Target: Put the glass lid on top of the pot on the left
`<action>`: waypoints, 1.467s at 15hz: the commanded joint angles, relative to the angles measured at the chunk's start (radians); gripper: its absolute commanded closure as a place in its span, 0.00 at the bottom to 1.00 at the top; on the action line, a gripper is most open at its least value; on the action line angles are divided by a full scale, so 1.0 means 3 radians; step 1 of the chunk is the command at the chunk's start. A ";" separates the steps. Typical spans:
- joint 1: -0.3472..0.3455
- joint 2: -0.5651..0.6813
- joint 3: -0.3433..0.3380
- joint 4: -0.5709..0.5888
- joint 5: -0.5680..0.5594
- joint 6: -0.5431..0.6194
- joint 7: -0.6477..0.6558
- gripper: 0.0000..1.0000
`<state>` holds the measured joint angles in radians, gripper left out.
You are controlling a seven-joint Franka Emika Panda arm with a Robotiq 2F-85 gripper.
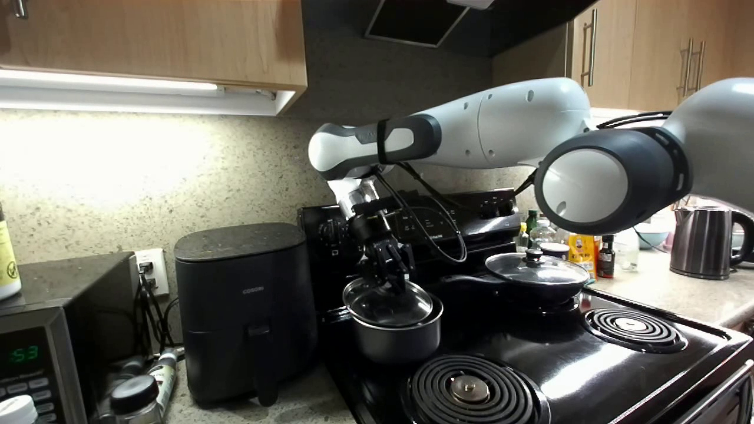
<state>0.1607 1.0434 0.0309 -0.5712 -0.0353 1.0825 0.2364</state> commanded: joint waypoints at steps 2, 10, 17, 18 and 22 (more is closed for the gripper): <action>0.0014 -0.0090 -0.0031 0.0011 -0.0068 -0.0081 -0.0044 0.98; 0.0078 -0.0097 -0.0151 0.0104 -0.0296 -0.0069 -0.0013 0.26; 0.0056 -0.0057 -0.0104 0.0158 -0.0244 -0.0039 -0.0041 0.00; 0.0055 -0.0042 -0.0095 0.0161 -0.0238 -0.0013 -0.0049 0.00; 0.0039 -0.0003 -0.0043 0.0163 -0.0198 0.0011 -0.0053 0.00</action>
<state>0.1767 1.0376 0.0049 -0.5220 -0.1087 1.0709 0.2364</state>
